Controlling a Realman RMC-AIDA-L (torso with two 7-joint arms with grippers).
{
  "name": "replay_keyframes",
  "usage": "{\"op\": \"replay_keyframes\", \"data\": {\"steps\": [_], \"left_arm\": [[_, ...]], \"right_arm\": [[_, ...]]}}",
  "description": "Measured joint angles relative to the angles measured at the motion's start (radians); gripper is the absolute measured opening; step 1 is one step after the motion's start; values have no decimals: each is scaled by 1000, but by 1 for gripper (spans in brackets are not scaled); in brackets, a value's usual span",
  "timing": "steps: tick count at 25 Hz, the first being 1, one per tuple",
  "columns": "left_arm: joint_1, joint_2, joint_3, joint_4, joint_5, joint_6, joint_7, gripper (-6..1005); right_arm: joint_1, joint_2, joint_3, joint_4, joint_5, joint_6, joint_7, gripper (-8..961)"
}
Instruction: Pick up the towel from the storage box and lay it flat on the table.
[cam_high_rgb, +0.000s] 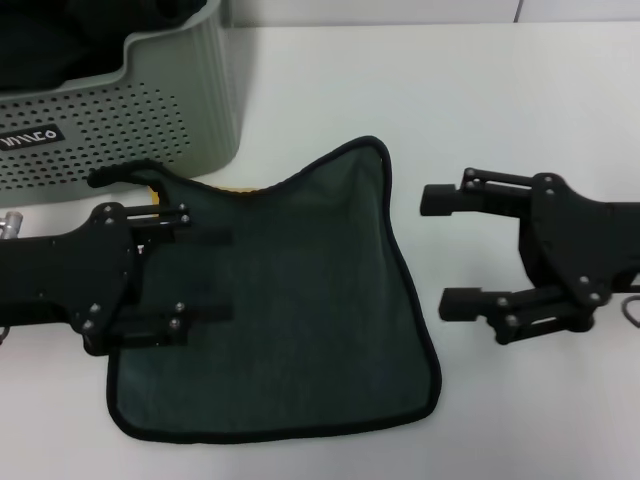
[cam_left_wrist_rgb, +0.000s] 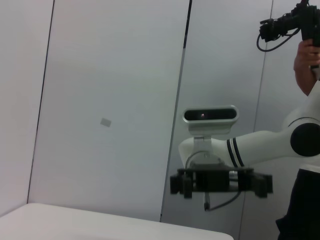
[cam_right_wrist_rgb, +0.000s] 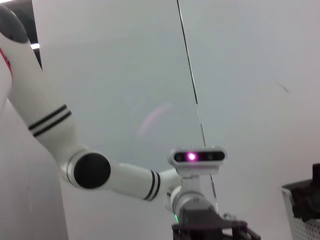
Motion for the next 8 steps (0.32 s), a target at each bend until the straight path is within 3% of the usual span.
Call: {"op": "replay_keyframes", "data": {"steps": [5,8], "left_arm": [[-4,-4,-7,9,-3,2,23,652],[-6,6,-9,9,-3,2,47,652]], "right_arm": [[19,12,-31,9,-34,62,-27,888],[42,15,-73,32,-30,95,-46,888]]}}
